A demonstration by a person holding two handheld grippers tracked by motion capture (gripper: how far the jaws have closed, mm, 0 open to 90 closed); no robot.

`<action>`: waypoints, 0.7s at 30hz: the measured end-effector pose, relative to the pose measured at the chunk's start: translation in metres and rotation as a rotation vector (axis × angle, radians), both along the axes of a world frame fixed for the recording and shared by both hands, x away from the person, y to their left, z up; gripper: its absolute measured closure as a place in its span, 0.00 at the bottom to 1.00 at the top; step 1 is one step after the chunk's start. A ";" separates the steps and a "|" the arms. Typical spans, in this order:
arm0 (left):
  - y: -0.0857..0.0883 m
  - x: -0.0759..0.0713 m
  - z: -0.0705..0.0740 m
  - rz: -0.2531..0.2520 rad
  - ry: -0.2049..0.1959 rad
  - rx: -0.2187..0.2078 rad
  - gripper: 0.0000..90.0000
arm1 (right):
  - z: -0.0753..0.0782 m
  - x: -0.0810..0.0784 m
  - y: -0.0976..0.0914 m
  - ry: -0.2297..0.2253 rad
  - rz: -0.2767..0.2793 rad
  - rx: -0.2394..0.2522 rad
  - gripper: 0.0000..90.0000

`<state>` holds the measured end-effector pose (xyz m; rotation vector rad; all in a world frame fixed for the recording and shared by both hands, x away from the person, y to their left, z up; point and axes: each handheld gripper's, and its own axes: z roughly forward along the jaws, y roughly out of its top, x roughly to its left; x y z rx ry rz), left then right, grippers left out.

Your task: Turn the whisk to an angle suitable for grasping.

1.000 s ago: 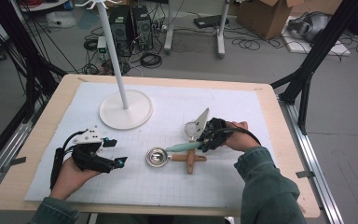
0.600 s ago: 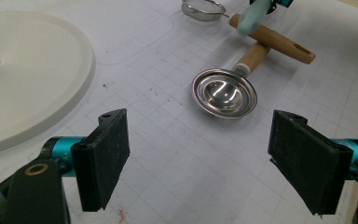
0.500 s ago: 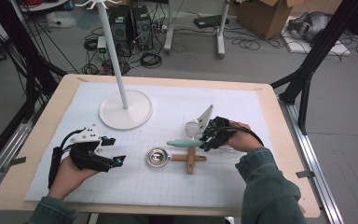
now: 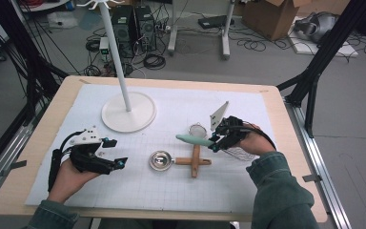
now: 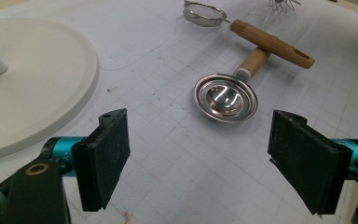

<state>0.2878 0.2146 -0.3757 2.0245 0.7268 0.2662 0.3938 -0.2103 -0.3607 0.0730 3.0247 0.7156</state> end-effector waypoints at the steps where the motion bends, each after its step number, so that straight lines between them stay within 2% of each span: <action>1: 0.000 0.000 0.000 0.000 0.000 0.000 0.23 | 0.003 0.000 -0.003 -0.003 -0.012 0.015 0.77; 3: 0.000 0.000 0.000 -0.001 -0.001 -0.001 0.23 | 0.004 0.000 -0.005 -0.003 -0.016 0.023 0.77; 6: 0.002 0.001 0.001 0.001 -0.005 -0.002 0.23 | 0.010 -0.001 -0.010 -0.001 -0.041 0.070 0.77; 8: 0.002 0.002 0.001 0.000 -0.005 -0.003 0.23 | 0.011 -0.002 -0.011 0.001 -0.049 0.074 0.77; 13: 0.005 0.001 0.000 0.009 -0.006 -0.007 0.23 | 0.019 -0.005 -0.016 0.012 -0.083 0.132 0.77; 21: 0.009 -0.001 0.002 0.017 -0.009 -0.013 0.23 | 0.026 -0.007 -0.021 0.019 -0.108 0.187 0.77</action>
